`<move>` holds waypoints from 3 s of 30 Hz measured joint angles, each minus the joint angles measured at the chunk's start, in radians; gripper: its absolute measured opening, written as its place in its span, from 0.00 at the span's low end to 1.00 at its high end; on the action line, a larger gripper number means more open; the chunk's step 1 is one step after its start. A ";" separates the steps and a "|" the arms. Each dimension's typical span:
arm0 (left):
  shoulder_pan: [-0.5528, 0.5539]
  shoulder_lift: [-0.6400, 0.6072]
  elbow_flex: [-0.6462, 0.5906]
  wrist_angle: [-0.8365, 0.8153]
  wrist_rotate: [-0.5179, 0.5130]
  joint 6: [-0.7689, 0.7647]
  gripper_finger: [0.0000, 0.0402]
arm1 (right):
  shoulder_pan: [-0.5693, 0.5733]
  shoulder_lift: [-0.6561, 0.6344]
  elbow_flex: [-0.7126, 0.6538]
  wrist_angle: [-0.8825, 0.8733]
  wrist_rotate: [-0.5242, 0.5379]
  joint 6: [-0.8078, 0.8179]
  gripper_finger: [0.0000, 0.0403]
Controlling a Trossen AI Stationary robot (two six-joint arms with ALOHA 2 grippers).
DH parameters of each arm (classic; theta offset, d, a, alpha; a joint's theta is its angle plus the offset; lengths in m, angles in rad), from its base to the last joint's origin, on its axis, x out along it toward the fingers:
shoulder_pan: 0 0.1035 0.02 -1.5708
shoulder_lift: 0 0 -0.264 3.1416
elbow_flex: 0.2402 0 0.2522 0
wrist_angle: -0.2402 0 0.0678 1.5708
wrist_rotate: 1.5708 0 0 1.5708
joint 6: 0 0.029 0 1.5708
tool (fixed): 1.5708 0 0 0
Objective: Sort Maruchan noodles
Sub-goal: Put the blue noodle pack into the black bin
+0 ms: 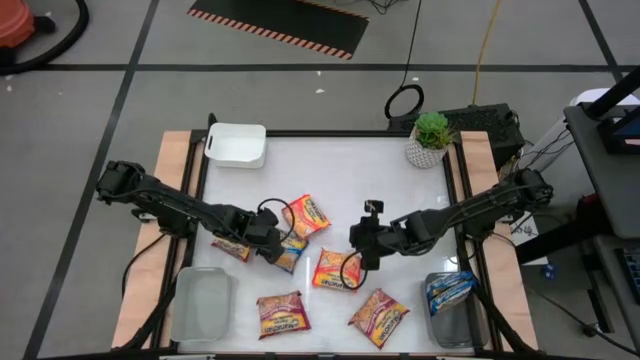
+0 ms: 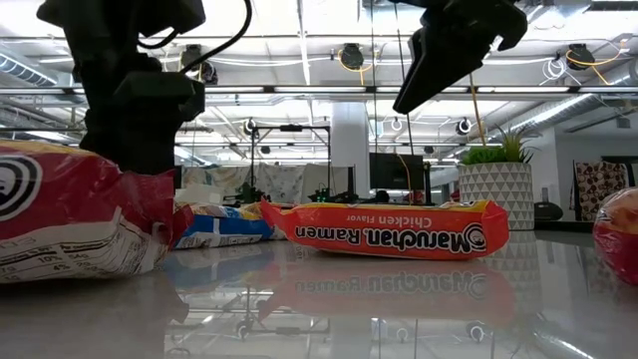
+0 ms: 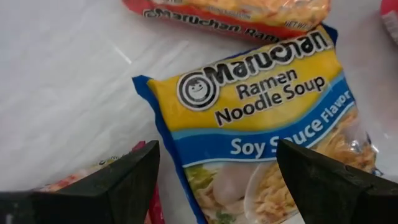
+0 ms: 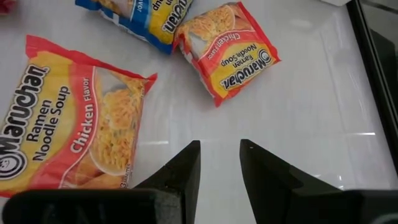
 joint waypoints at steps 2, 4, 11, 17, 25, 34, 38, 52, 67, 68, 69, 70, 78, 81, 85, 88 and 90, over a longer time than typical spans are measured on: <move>0.000 0.000 -0.001 -0.003 0.008 0.003 0.81 | 0.000 0.000 0.000 0.000 0.000 -0.008 0.26; 0.000 0.000 -0.001 -0.001 0.031 0.015 0.81 | 0.000 0.000 0.000 0.000 0.000 -0.014 0.26; -0.029 0.000 -0.002 0.012 0.052 0.025 0.81 | 0.000 0.000 0.000 0.000 0.000 -0.031 0.26; -0.044 0.000 -0.002 0.022 0.072 0.010 0.81 | 0.000 0.000 0.000 0.000 -0.001 -0.031 0.26; -0.083 0.000 -0.002 0.110 0.133 0.030 0.81 | 0.000 0.000 0.000 0.000 0.000 -0.035 0.26; -0.171 0.000 -0.002 0.235 0.237 0.055 0.81 | 0.000 0.000 0.000 -0.001 -0.001 -0.038 0.26; -0.198 0.000 0.001 0.258 0.260 0.119 0.81 | 0.000 0.000 0.000 -0.001 -0.001 -0.038 0.26; 0.016 -0.001 0.006 0.072 0.072 0.143 0.81 | 0.001 0.000 0.000 -0.013 -0.001 -0.047 0.26; 0.071 -0.002 -0.016 0.032 0.014 0.130 0.81 | 0.008 0.000 0.000 -0.028 -0.002 -0.022 0.26; 0.071 -0.002 -0.021 0.034 0.017 0.130 0.81 | 0.010 0.000 0.000 -0.028 -0.002 -0.022 0.26; 0.071 -0.002 -0.025 0.036 0.020 0.130 0.81 | 0.013 0.001 0.000 -0.028 -0.002 -0.022 0.26; 0.071 -0.002 -0.031 0.036 0.021 0.130 0.81 | 0.014 0.001 0.000 -0.028 -0.002 -0.022 0.26; 0.086 -0.002 -0.049 0.056 0.059 0.131 0.81 | 0.013 0.001 0.000 -0.027 -0.002 -0.022 0.26; 0.085 -0.002 -0.050 0.111 0.096 0.155 0.77 | 0.013 0.001 0.000 -0.027 -0.002 -0.022 0.26; 0.081 -0.002 -0.050 0.162 0.130 0.181 0.67 | 0.013 0.001 0.000 -0.027 -0.002 -0.022 0.26; 0.077 -0.002 -0.050 0.177 0.130 0.199 0.58 | 0.013 0.001 0.000 -0.027 -0.002 -0.022 0.26; 0.075 -0.002 -0.050 0.178 0.131 0.209 0.53 | 0.013 0.001 0.000 -0.027 -0.002 -0.022 0.26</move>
